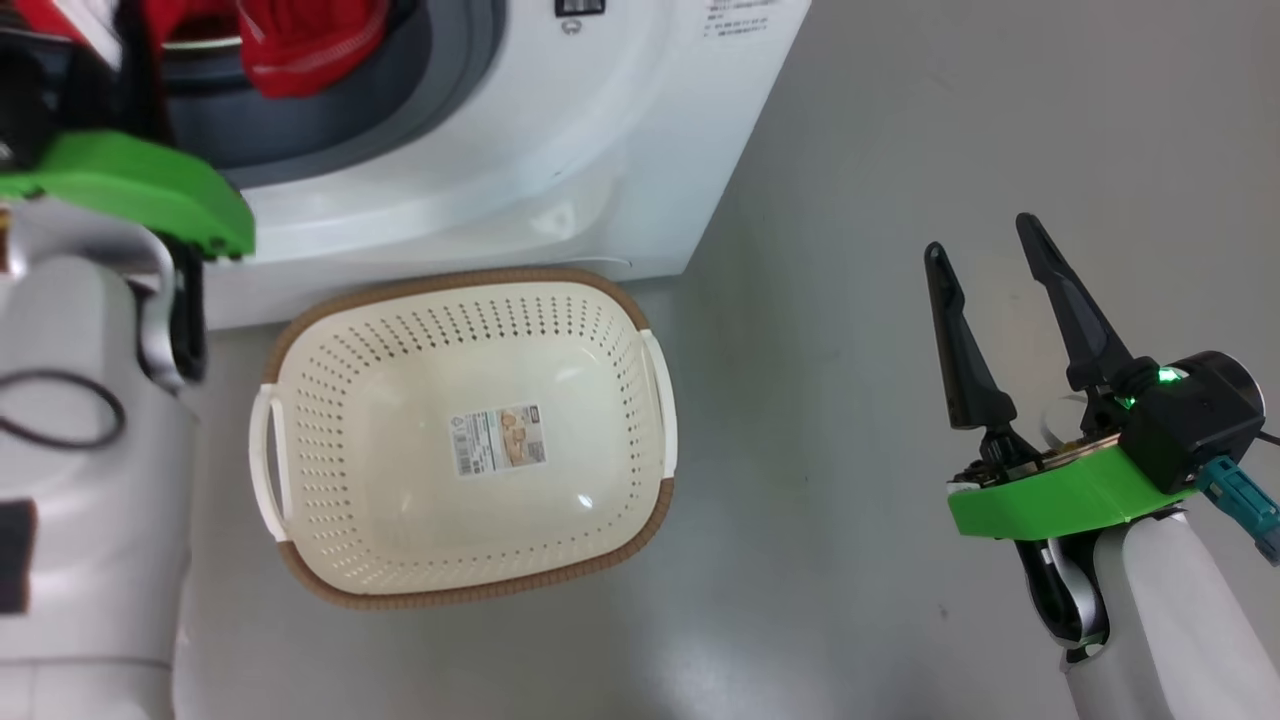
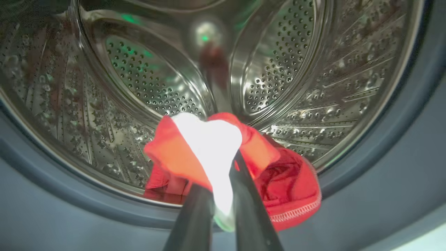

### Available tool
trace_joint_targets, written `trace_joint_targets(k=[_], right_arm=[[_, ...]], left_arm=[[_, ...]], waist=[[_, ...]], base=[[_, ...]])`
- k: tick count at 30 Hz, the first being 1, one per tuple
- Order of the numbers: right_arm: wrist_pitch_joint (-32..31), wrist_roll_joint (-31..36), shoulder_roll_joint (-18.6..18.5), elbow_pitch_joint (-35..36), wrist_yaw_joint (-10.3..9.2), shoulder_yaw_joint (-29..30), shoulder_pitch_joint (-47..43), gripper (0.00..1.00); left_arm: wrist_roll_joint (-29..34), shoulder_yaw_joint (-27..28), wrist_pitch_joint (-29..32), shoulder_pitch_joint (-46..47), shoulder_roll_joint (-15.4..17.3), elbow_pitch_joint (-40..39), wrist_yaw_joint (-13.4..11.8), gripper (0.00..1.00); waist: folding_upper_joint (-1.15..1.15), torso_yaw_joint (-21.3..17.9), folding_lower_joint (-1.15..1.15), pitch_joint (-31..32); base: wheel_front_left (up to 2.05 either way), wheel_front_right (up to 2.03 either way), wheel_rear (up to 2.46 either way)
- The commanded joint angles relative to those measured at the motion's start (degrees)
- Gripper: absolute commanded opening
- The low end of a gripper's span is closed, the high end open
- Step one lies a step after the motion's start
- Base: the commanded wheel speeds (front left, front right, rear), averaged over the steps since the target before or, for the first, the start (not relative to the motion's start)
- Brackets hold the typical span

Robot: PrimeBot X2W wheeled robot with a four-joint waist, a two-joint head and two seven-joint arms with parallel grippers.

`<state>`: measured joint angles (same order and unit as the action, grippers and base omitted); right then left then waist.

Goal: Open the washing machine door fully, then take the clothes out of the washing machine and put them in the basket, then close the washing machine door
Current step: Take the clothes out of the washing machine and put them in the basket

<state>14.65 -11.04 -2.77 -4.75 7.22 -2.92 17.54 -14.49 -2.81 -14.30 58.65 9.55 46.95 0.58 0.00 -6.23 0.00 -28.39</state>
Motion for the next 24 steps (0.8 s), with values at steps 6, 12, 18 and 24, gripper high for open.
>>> trace_joint_targets(k=[6, 12, 18, 24], right_arm=[[0.3, -0.6, -0.1, 0.7, 0.26, -1.1, -2.5, 1.00], [0.3, -0.7, -0.1, 0.6, 0.26, -0.5, -4.0, 1.00], [0.3, -0.6, -0.1, 0.2, 0.26, -0.2, -6.0, 1.00], [0.3, -0.5, -0.1, -0.2, 0.26, -0.1, -7.7, 1.00]], left_arm=[[1.5, 1.6, -0.7, -9.9, 0.5, -10.9, -1.0, 0.00], [1.3, 2.3, -0.7, -17.2, -1.5, -17.7, -0.8, 0.00], [1.1, 2.7, -0.7, -24.8, -2.7, -22.3, -0.2, 0.00], [0.1, 2.6, -0.7, -30.8, -3.5, -26.3, 1.9, 0.00]], waist=[[0.00, 1.5, 0.00, 4.7], [0.00, 2.9, 0.00, 8.4], [0.00, 3.3, 0.00, 12.7], [0.00, 3.5, 0.00, 15.9]], base=[[0.00, 0.00, 0.00], [0.00, 0.00, 0.00], [0.00, 0.00, 0.00], [0.00, 0.00, 0.00]])
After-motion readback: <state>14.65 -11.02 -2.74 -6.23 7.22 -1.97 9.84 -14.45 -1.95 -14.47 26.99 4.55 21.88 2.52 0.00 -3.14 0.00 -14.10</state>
